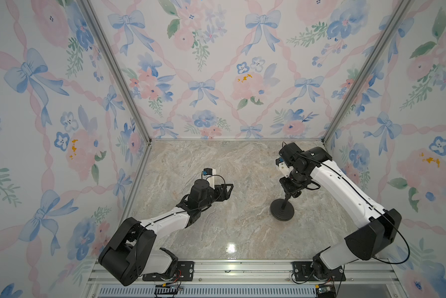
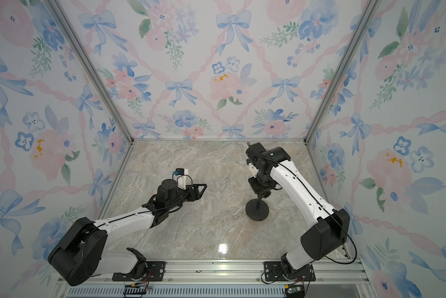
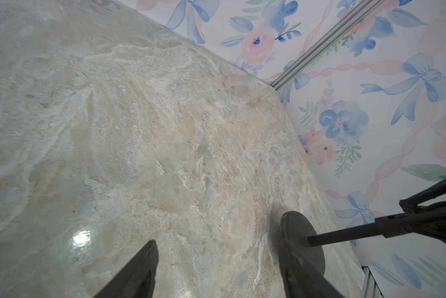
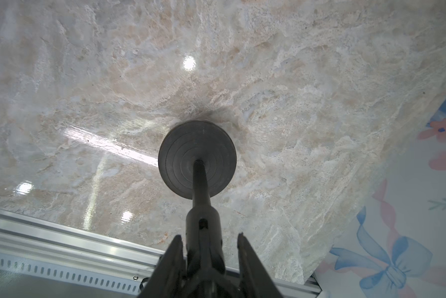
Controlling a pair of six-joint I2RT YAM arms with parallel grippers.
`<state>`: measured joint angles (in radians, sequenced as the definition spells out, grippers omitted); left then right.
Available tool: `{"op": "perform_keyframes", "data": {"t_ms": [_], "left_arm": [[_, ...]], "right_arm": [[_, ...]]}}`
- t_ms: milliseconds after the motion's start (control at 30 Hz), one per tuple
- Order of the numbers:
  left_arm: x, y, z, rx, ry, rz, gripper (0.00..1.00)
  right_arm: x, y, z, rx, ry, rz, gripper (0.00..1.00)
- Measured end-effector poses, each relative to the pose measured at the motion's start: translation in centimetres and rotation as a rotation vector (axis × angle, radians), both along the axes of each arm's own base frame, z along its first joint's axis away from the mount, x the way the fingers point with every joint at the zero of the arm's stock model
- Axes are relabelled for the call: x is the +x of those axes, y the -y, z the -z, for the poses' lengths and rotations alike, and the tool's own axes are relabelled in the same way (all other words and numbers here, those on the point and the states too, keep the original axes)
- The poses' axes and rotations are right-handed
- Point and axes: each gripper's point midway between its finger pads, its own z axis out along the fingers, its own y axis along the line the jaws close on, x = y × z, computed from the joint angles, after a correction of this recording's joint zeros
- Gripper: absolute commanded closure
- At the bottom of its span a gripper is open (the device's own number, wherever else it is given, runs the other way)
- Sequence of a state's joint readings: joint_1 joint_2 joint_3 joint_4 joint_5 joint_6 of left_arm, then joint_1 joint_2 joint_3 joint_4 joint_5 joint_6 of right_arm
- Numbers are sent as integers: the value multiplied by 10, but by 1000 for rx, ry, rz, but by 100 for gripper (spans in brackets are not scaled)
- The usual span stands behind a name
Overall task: Assemble a microphone stand
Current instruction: Place the microphone stand at the center of the board.
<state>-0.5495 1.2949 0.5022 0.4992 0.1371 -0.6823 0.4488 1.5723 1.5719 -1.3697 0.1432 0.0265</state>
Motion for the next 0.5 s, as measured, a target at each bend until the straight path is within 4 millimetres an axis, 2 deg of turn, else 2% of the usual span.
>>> {"op": "perform_keyframes", "data": {"t_ms": [67, 167, 267, 300, 367, 500], "left_arm": [[-5, -11, -9, 15, 51, -38, 2], [-10, -27, -38, 41, 173, -106, 2], [-14, -48, -65, 64, 274, -202, 2], [-15, -58, -72, 73, 306, -245, 2], [-18, -74, -81, 96, 349, -314, 2], [-22, -99, -88, 188, 417, -419, 2]], "right_arm": [[5, 9, 13, -31, -11, 22, 64], [5, 20, 23, -62, -29, 47, 59], [10, 20, 22, -40, -7, 73, 41], [12, 19, 21, -30, 3, 76, 35], [14, 18, 16, -8, 26, 78, 29], [13, 19, -11, 78, 126, 106, 26]]}}
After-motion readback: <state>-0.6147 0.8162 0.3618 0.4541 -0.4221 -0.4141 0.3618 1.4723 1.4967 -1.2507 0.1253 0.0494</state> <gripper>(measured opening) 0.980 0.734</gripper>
